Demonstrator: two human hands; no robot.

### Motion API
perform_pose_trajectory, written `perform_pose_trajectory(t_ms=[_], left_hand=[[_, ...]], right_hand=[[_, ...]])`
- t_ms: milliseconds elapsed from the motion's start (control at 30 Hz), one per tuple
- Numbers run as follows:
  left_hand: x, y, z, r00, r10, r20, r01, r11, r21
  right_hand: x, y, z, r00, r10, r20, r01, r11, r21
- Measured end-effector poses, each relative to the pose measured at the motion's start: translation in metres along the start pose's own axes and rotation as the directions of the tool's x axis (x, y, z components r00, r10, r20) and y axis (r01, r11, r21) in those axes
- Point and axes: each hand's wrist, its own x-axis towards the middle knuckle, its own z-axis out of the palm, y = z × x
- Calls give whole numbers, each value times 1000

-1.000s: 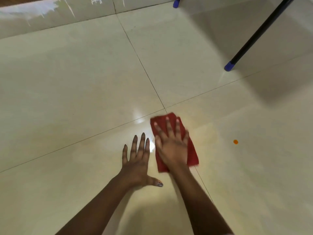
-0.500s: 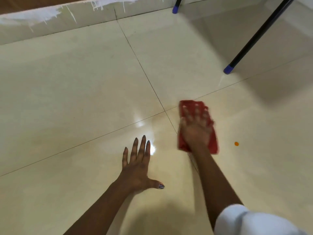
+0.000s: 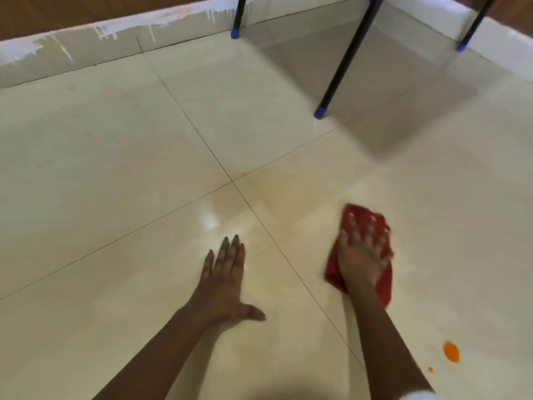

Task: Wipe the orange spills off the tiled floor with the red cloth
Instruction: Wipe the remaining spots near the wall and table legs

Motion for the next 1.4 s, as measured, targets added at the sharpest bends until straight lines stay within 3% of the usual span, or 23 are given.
perform_pose_trajectory(t_ms=[67, 167, 233, 267, 367, 400, 500, 567, 633, 733, 833, 867, 933, 1000, 1033, 1167, 1267, 1400], left_hand=[[-3, 24, 18, 995, 96, -12, -96, 995, 33], [-7, 53, 40, 984, 180, 15, -181, 981, 69], [-6, 58, 45, 988, 155, 30, -157, 978, 134], [-5, 59, 46, 990, 134, 39, -138, 982, 131], [-5, 61, 43, 990, 120, 70, -129, 982, 137], [-6, 65, 39, 989, 109, 99, -121, 984, 134], [-8, 81, 35, 984, 72, 162, -93, 987, 130], [-17, 107, 43, 967, 156, 202, -183, 975, 123], [-25, 133, 59, 943, 219, 249, -258, 957, 136], [-27, 157, 77, 952, 154, 264, -206, 962, 179], [-24, 159, 74, 951, 103, 290, -163, 968, 191], [-24, 159, 73, 950, 104, 295, -165, 968, 188], [-25, 159, 73, 950, 113, 292, -176, 964, 201], [-27, 158, 73, 951, 119, 284, -179, 964, 196], [-28, 159, 72, 953, 125, 277, -185, 961, 204], [-25, 163, 70, 950, 106, 295, -178, 957, 230], [-25, 166, 67, 941, 97, 325, -172, 963, 209], [-31, 166, 67, 955, 96, 282, -168, 955, 244]], right_hand=[[-51, 26, 7, 991, 103, -87, -106, 994, -34], [-108, 18, 27, 984, -174, -39, 170, 982, -87], [-86, 22, 23, 940, -338, 57, 342, 927, -154], [-67, 30, 14, 950, -305, 67, 312, 937, -155], [-44, 72, -1, 1000, -3, 0, 3, 995, -104], [-60, 81, 0, 1000, -3, -24, 1, 995, -103], [-135, 87, 12, 971, -239, 19, 239, 958, -156], [-176, 115, 12, 949, -314, 29, 314, 932, -183], [-190, 159, 1, 982, -187, 29, 189, 972, -142], [-154, 215, -23, 997, 22, -77, -33, 989, -143], [-78, 197, -34, 989, 144, -36, -146, 987, -66], [-66, 179, -33, 993, 119, -19, -120, 991, -66], [-79, 148, -20, 998, -67, -13, 65, 992, -104], [-136, 143, -4, 959, -282, 19, 282, 951, -127], [-166, 157, 0, 952, -306, -19, 302, 946, -121], [-158, 234, -25, 993, -33, -113, 19, 993, -116], [-84, 207, -39, 991, 126, -47, -129, 989, -70], [-129, 132, -3, 977, -210, 23, 211, 974, -83]])
